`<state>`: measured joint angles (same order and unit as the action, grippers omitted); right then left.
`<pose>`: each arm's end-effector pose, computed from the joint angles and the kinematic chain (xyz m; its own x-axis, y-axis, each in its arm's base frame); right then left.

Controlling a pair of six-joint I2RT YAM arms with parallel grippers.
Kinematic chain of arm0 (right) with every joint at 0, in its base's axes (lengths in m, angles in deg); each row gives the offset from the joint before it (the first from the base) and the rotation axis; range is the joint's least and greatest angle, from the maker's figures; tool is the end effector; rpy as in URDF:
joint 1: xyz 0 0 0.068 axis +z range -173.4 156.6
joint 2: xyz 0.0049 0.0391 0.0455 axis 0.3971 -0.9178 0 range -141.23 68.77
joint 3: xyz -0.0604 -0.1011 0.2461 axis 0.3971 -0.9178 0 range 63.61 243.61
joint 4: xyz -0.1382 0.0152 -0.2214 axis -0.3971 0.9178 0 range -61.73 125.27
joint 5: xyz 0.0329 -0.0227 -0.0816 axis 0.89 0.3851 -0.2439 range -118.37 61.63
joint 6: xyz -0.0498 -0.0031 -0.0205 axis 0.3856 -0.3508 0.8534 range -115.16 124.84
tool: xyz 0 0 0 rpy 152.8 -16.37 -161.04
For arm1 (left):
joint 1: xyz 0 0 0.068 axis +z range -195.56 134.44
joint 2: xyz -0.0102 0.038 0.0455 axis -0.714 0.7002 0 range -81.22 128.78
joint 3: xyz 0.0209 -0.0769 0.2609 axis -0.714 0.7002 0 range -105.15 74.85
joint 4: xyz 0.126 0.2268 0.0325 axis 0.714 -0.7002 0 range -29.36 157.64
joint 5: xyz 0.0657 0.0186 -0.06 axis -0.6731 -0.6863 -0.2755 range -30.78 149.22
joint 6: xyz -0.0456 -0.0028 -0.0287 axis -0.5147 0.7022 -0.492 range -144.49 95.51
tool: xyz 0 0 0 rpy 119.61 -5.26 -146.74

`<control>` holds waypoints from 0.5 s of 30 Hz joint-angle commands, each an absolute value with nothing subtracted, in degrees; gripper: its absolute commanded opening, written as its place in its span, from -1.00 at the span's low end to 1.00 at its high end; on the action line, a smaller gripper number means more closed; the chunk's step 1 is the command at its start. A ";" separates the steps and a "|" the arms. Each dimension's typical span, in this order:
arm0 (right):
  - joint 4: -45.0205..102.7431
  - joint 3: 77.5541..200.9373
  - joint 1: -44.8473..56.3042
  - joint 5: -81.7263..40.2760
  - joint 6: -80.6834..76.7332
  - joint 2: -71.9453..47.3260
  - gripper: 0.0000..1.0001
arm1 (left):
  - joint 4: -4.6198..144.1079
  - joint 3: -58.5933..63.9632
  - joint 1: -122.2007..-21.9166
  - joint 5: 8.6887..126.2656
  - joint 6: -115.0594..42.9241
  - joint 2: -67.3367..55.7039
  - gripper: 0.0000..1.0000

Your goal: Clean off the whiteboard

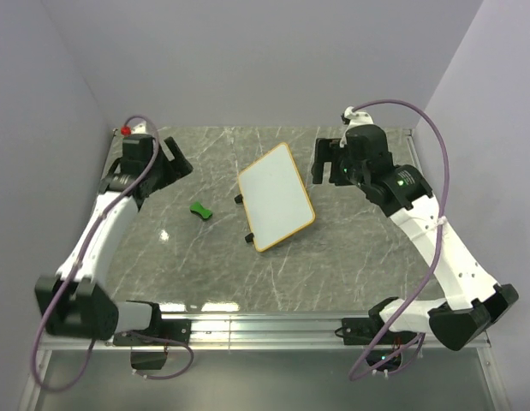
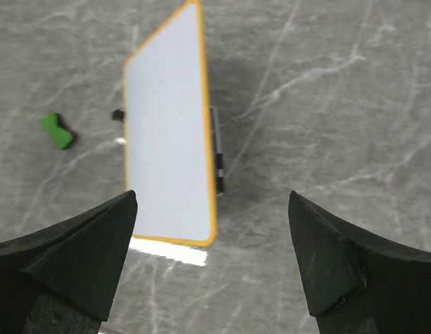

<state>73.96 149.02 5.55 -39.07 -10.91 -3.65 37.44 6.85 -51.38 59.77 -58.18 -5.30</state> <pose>0.2282 0.1187 0.4198 -0.5470 0.0022 -0.8371 -0.1978 0.9713 0.1318 0.2914 -0.0300 0.3276 -0.5715 -0.4993 -0.6513 -0.2500 0.8618 -0.4413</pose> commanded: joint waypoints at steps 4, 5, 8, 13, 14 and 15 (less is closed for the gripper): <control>71.95 144.05 5.61 -28.55 -15.11 0.38 0.83 | 37.00 4.11 -53.12 58.78 -59.82 -14.34 0.89; 70.99 140.99 5.61 -26.45 -15.89 2.05 0.83 | 35.57 3.58 -53.12 58.69 -61.04 -14.25 0.89; 69.14 135.78 5.69 -20.05 -16.43 10.56 0.91 | 31.44 0.95 -53.12 62.46 -61.58 -14.95 0.92; 67.91 128.84 5.69 -13.78 -18.10 18.04 0.94 | 24.67 -7.21 -53.12 63.52 -61.58 -15.39 0.91; 67.21 126.48 5.69 -13.34 -18.71 20.67 0.94 | 22.92 -8.37 -53.20 63.70 -61.32 -15.31 0.91; 66.85 125.50 5.69 -12.38 -18.89 22.00 0.94 | 22.12 -9.34 -53.12 63.96 -61.31 -15.48 0.91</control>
<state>70.24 128.23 5.59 -17.71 -17.09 18.31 26.34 -3.30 -53.13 62.13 -60.98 -14.35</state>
